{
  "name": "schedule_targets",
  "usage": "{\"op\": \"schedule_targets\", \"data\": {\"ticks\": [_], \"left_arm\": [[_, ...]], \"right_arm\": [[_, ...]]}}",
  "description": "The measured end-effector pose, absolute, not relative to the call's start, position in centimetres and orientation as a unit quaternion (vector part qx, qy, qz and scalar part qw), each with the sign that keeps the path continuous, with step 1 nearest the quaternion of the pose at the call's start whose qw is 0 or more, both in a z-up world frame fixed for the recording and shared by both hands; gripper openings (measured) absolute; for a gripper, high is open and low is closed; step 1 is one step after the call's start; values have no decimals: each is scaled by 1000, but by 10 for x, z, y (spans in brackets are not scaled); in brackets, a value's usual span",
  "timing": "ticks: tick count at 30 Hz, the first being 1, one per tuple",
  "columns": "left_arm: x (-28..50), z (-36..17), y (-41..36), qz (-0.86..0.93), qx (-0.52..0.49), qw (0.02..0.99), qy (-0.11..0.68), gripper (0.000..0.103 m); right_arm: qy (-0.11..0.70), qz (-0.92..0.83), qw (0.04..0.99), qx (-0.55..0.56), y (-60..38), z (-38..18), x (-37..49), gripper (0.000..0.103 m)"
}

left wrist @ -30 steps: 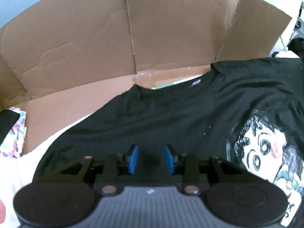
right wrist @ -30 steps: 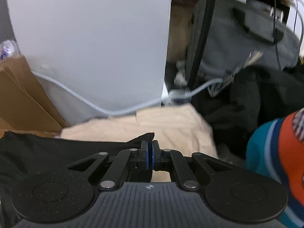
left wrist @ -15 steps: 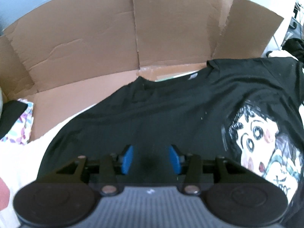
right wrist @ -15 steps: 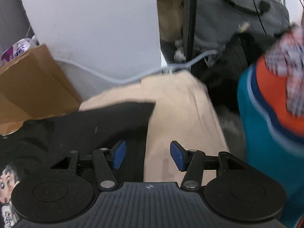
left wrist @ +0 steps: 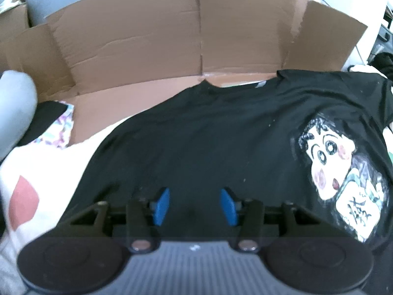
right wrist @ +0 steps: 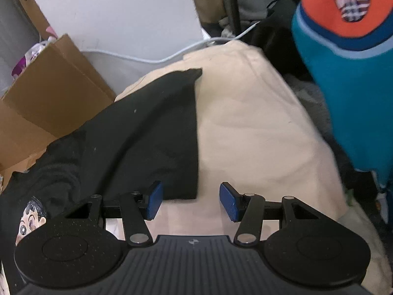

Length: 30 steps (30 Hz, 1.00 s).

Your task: Fold clothes

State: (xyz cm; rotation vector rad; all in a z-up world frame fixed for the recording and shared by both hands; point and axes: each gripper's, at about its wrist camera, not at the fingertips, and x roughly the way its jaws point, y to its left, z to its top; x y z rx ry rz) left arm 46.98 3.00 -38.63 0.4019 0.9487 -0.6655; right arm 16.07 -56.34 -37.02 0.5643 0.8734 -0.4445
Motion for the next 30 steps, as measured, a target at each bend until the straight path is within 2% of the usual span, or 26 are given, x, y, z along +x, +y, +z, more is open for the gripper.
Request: {"op": "schedule_targets", "data": {"ticks": [1,2,3,5,7,21,27,28,30], "left_arm": [[470,-385,34,-308,187,820,445,51],[470,-385,37,-304,184,822,446,51],[471,-385,40,-299,180,823,448,51],[472,-385,45,-294,175,825,450,51],[472,-385,47,-292,175,826,450,51],[481,-390,46,-292,168,827,450,51],[482,-394,48,-288,166,827,455,51],[482,-394,48,-286,165,826,456,51],[482,-395,50,-284,164,826,459,51]], "right_arm": [[416,-210,844,267,-563,-373,164,53],[415,-210,843,268,-563,-374,164,43],[415,-214,842,269,-564,-374,164,36],[416,-219,841,267,-566,-372,162,8],[418,-222,842,260,-566,-368,160,1],[440,-263,832,211,-565,-348,146,0],[423,-257,836,237,-574,-352,138,0],[415,-250,840,244,-574,-351,137,1],[404,-239,847,249,-572,-351,139,11]]}}
